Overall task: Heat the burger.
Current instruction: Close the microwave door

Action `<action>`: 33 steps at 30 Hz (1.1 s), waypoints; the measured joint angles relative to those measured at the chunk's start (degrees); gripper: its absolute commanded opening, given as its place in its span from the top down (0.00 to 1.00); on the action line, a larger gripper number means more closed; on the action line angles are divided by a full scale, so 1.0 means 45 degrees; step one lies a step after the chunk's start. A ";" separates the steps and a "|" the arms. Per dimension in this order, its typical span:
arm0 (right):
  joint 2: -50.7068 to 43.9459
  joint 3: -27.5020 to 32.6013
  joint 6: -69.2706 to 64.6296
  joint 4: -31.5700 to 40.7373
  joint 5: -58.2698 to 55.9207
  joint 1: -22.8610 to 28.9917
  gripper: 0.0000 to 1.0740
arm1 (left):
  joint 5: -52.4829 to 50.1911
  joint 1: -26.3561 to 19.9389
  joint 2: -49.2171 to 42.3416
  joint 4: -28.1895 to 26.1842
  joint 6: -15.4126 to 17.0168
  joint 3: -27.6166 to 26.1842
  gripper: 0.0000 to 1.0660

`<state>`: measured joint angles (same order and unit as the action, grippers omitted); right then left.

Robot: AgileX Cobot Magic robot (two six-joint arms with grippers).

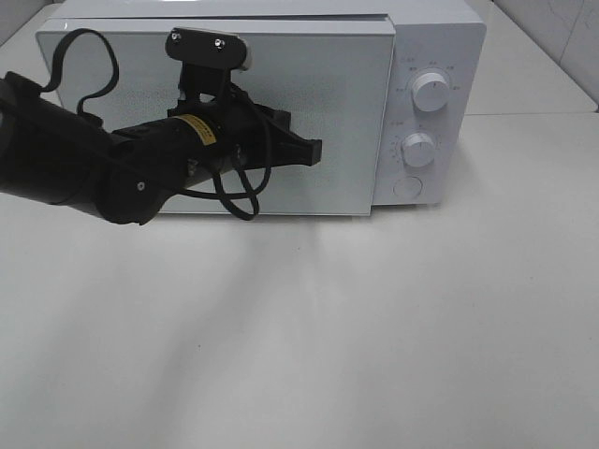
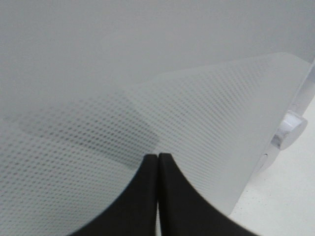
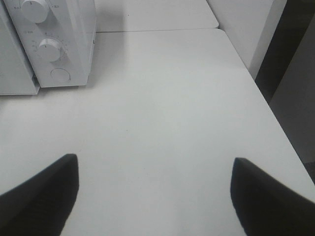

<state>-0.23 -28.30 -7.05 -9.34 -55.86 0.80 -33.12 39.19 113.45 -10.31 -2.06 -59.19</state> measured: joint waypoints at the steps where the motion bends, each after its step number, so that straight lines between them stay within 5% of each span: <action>1: 0.0000 0.0000 0.0000 0.0000 0.0000 0.0000 0.29 | 0.0000 0.0000 0.0000 0.0000 0.0000 0.0000 1.00; 19: 0.0000 0.0000 0.0000 0.0000 0.0000 0.0000 0.29 | 0.1553 0.0738 0.1604 0.0216 -0.0280 -0.3336 1.00; 33: 0.0000 0.0000 0.0000 0.0000 0.0000 0.0000 0.29 | 0.2406 0.1019 0.1579 -0.0204 -0.0280 -0.3807 1.00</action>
<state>-0.23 -28.30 -7.05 -9.34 -55.86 0.80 -22.29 43.77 120.55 -11.23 -3.32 -76.32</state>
